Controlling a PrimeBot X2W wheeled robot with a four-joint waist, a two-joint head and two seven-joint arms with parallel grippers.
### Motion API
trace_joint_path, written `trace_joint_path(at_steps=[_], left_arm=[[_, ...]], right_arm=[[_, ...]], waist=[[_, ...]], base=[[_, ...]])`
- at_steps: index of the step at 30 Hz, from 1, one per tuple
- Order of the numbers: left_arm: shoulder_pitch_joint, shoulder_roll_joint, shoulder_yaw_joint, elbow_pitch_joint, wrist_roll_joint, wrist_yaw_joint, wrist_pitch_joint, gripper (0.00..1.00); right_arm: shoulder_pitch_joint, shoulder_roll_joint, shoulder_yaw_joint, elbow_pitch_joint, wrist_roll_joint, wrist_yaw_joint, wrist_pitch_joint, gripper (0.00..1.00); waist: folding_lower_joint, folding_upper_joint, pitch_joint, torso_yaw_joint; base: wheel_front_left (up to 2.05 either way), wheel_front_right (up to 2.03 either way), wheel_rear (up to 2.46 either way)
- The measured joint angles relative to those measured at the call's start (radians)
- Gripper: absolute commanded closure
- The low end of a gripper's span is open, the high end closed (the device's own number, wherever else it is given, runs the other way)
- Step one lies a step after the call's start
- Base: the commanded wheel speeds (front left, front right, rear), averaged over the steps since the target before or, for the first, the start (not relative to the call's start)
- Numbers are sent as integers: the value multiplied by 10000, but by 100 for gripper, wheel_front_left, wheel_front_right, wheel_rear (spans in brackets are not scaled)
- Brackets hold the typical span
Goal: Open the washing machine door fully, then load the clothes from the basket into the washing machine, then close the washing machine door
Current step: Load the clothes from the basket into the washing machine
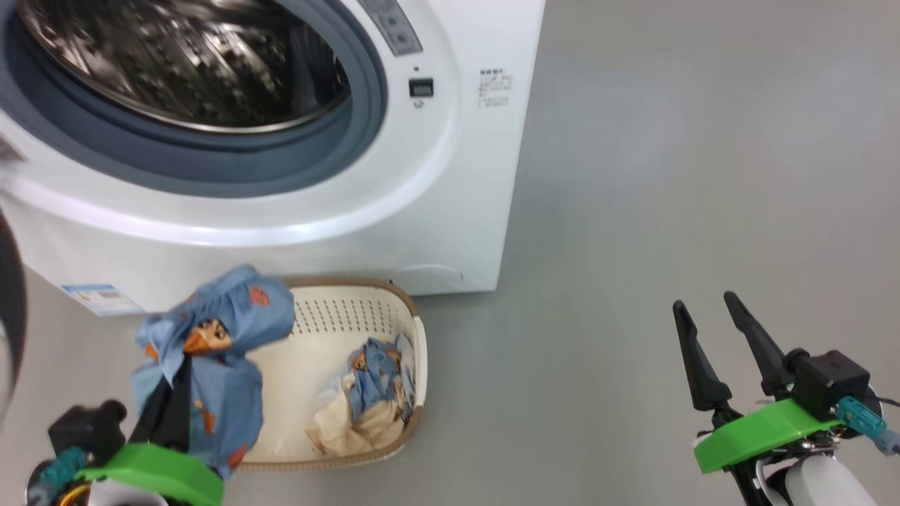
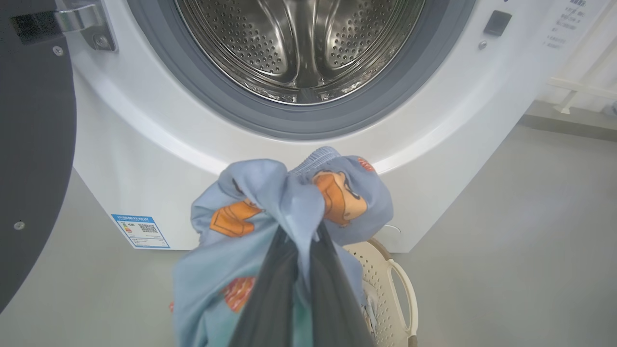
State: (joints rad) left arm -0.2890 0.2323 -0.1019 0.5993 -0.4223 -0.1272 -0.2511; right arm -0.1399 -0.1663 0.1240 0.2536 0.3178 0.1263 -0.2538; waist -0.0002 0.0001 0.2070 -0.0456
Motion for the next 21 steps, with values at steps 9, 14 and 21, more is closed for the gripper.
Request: trace_joint_path(at_steps=[9, 14, 21], left_arm=[[1605, -81, 334, -1927, 387, -13, 0, 100], [2314, -155, 662, -2824, 477, -38, 0, 100], [2981, -360, 928, -3507, 575, -38, 0, 100]], right_arm=[[531, -242, -251, -15, 75, 0, 0, 0], [687, -293, -462, -71, 75, 0, 2, 0], [908, -290, -663, -186, 75, 0, 0, 0]], waist=[[0, 0, -902, 241], [2, 0, -1046, 366], [2, 0, -1068, 411]], base=[[0, 0, 0], [0, 0, 0], [0, 0, 0]])
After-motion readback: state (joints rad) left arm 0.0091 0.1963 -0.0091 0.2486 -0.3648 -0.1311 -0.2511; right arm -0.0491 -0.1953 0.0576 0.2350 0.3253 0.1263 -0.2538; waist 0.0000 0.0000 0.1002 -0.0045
